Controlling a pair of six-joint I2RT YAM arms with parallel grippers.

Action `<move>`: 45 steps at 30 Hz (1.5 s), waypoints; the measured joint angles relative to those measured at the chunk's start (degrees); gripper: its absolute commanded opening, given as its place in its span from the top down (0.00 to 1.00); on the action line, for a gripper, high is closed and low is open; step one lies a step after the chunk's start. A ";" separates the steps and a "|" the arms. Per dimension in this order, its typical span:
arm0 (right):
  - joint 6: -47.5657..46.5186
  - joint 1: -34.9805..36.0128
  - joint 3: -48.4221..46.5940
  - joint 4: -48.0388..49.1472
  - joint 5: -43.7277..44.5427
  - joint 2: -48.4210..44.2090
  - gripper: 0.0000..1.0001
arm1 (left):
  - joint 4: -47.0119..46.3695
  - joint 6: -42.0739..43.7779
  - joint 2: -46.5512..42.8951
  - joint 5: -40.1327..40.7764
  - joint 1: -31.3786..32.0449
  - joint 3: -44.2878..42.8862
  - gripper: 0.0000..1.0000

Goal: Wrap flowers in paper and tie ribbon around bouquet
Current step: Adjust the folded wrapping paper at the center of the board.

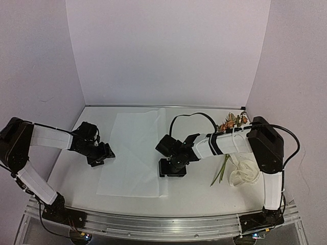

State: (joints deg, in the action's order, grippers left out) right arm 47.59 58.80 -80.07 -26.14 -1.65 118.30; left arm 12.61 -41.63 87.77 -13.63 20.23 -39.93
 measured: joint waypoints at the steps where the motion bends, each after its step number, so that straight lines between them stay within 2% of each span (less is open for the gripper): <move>1: -0.13 -0.04 -0.01 0.01 -0.24 0.00 0.43 | -0.50 0.10 0.47 -0.51 -0.01 -0.20 0.33; 6: -0.75 -0.36 -0.32 -0.01 -1.19 0.02 0.42 | -2.11 0.19 1.89 -2.56 -0.04 -0.70 0.48; 14: -1.05 -0.64 -3.15 0.17 -2.71 1.20 0.39 | -2.18 -0.13 2.01 -5.24 0.00 -1.55 0.60; 16: -1.05 -0.64 -3.59 0.29 -2.92 1.71 0.36 | -2.17 -0.15 2.01 -5.71 0.09 -1.86 0.59; 18: -0.92 -0.67 -3.61 0.32 -3.02 1.79 0.26 | -2.15 -0.15 2.01 -5.73 0.09 -2.11 0.57; 21: -1.00 -0.88 -3.42 0.54 -2.70 1.68 0.17 | -1.54 -0.15 1.87 -4.97 0.09 -2.42 0.54; 25: -1.08 -0.89 0.45 0.69 -2.06 -1.37 0.09 | 1.50 -0.22 -0.15 -1.63 0.12 -2.83 0.46; 28: -0.21 -0.42 3.98 0.36 -1.05 -5.82 0.08 | 3.66 -0.28 -2.67 1.24 0.09 -2.82 0.39; 33: 4.62 3.37 9.62 1.45 1.01 -14.52 0.08 | 3.92 -0.35 -4.76 3.24 -0.12 -1.30 0.37; 40: 15.28 11.61 16.10 7.82 2.47 -18.59 0.10 | 1.10 -1.02 -4.89 0.99 -0.20 4.60 0.40; 45: 22.92 14.38 21.02 13.17 4.00 -18.67 0.12 | -4.56 -2.47 -6.18 -1.59 0.38 8.05 0.43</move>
State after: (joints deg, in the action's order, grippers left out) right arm 70.51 73.18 -59.05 -12.97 2.35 99.63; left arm 8.06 -44.09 81.59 -15.22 20.60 -31.88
